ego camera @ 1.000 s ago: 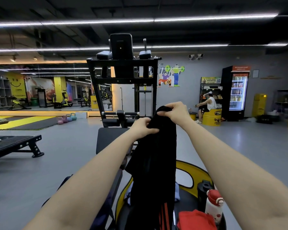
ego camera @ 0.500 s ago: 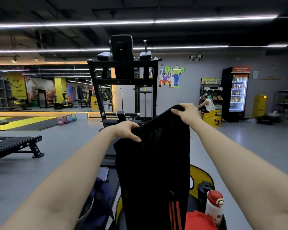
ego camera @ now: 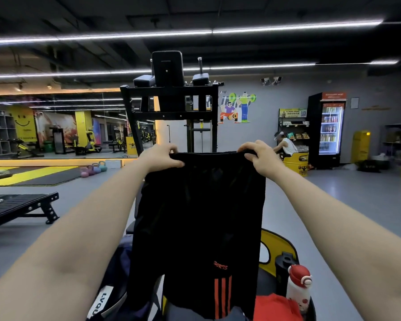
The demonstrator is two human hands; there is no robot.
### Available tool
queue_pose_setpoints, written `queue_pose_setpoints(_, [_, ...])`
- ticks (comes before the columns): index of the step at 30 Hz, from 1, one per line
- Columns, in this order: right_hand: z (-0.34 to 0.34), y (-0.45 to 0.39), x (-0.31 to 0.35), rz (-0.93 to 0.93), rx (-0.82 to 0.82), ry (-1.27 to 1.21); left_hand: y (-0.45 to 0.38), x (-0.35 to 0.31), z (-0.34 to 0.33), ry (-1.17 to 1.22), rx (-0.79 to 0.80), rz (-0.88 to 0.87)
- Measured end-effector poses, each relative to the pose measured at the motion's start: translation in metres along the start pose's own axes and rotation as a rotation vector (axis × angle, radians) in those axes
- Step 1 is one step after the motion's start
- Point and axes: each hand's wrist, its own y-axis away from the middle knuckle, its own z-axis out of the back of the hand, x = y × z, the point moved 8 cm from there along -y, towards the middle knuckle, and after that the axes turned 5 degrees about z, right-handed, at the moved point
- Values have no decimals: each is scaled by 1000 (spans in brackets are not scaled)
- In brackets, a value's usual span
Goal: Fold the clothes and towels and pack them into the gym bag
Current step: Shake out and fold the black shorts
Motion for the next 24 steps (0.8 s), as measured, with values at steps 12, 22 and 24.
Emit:
queue_pose_setpoints(12, [-21, 5, 7, 72, 240, 79, 4, -18, 1, 247, -113, -174])
queue_pose_setpoints(22, [3, 4, -17, -50, 79, 2, 1, 8, -16, -67, 6, -132])
queue_pose_setpoints(24, [8, 6, -24, -63, 75, -19, 3, 11, -15, -123, 6, -146])
